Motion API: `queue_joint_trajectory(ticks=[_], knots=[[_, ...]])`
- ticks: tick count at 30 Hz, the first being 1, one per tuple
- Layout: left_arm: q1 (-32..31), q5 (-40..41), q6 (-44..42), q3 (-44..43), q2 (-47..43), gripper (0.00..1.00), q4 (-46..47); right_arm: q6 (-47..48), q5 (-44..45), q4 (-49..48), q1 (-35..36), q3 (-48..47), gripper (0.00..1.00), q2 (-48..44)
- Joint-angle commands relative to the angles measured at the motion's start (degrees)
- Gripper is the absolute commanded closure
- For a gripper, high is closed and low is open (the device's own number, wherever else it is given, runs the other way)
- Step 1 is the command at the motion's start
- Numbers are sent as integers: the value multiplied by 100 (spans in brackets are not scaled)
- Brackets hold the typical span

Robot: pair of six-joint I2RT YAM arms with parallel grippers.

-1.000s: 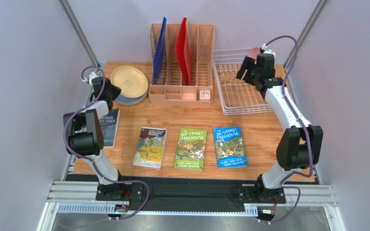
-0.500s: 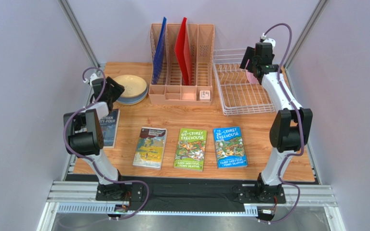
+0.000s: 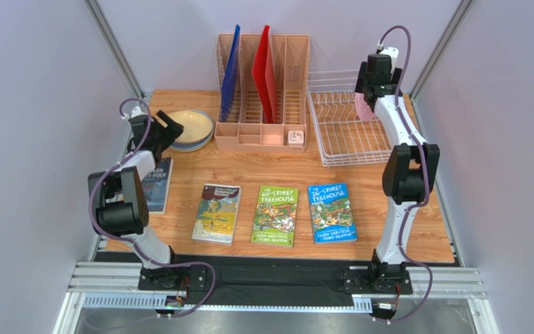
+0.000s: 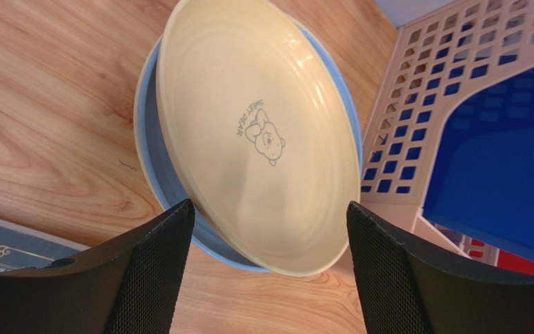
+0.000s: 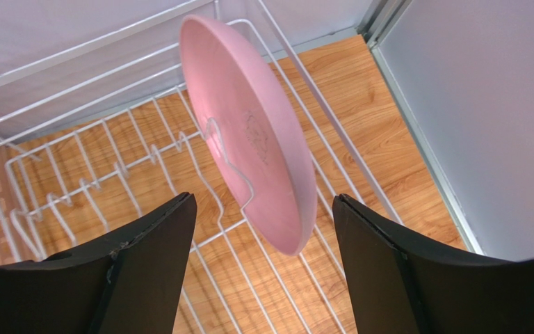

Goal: Unload the plates from the dish rack

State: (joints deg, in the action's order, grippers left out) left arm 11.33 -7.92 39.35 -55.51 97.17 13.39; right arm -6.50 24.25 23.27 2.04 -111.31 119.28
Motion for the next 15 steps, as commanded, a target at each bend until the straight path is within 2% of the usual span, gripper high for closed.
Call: queue_joint_trajectory(ticks=[1,8,10,12,15], knots=[[9,-271,-270,-206,-470,14,-326,290,396,-331,-134,-383,22,279],[18,-535,-446,-564,-673,13,-1020,378,133,-261,-336,-910,24,797],[18,-718,-499,-698,-637,14,-1478,422,28,-261,-336,-998,30,859],[1,-824,-499,-585,-768,14,-1375,457,-130,-192,-336,-1094,35,965],[1,-886,-464,-374,-953,14,-1174,457,-367,-182,-345,-1130,51,1053]])
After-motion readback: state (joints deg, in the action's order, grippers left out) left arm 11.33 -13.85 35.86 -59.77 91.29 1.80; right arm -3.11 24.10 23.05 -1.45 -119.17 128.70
